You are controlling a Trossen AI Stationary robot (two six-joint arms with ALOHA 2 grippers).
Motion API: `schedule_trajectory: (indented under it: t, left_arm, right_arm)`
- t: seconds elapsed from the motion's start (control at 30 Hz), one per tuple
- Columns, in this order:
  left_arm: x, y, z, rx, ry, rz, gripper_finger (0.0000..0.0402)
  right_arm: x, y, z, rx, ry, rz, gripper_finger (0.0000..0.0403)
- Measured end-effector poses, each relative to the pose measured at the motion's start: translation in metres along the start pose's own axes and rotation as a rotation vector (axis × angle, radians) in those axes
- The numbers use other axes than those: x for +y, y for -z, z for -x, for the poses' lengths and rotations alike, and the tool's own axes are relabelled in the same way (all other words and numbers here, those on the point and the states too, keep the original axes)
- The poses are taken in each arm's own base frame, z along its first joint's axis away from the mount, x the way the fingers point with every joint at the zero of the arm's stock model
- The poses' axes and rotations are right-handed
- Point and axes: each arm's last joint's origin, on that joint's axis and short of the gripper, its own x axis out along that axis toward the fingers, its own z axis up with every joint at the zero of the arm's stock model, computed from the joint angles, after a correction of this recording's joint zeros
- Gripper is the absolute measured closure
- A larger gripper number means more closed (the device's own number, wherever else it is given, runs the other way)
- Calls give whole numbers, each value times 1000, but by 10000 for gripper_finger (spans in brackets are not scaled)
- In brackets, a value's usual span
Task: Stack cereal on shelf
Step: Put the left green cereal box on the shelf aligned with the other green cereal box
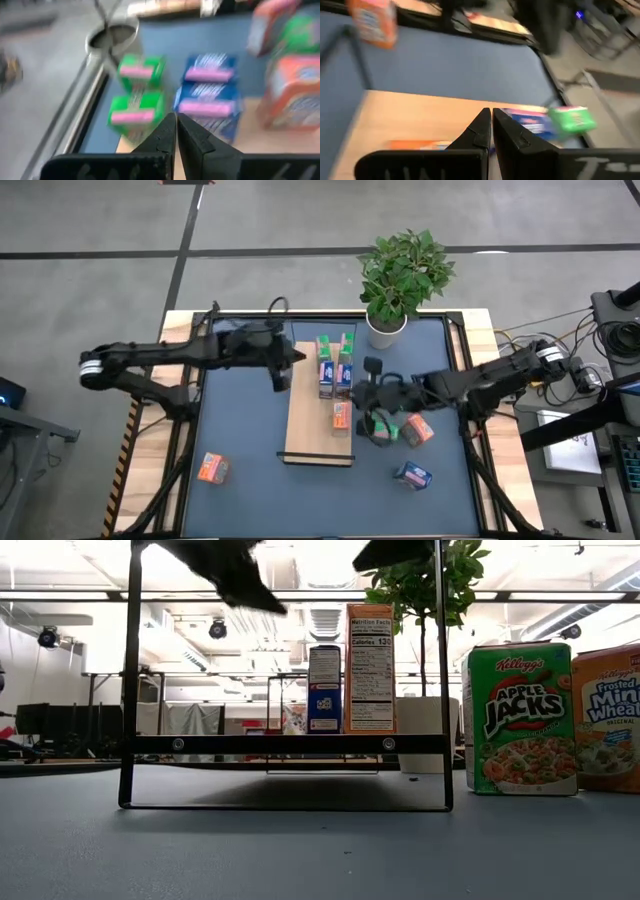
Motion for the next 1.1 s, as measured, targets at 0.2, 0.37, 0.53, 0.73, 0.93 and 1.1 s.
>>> schedule_trajectory:
  t: [0.2,0.37,0.53,0.73,0.93,1.1]
  left_arm:
    - [-19,14,24,-217,13,-37,402]
    - [-22,38,37,-364,-26,-68,402]
    - [-22,50,51,-478,-72,-120,402]
    - [-20,55,63,-509,-128,-139,402]
    - [-18,56,68,-507,-171,-132,402]
    - [-18,56,70,-509,-174,-137,402]
  right_arm:
    - [-44,-28,-19,86,2,-2,394]
    - [-76,-48,-41,157,41,18,394]
    - [-107,-68,-60,219,86,38,394]
    - [-133,-68,-93,371,47,100,394]
    - [-142,-56,-120,524,-26,173,394]
    - [-139,-48,-136,572,-47,213,394]
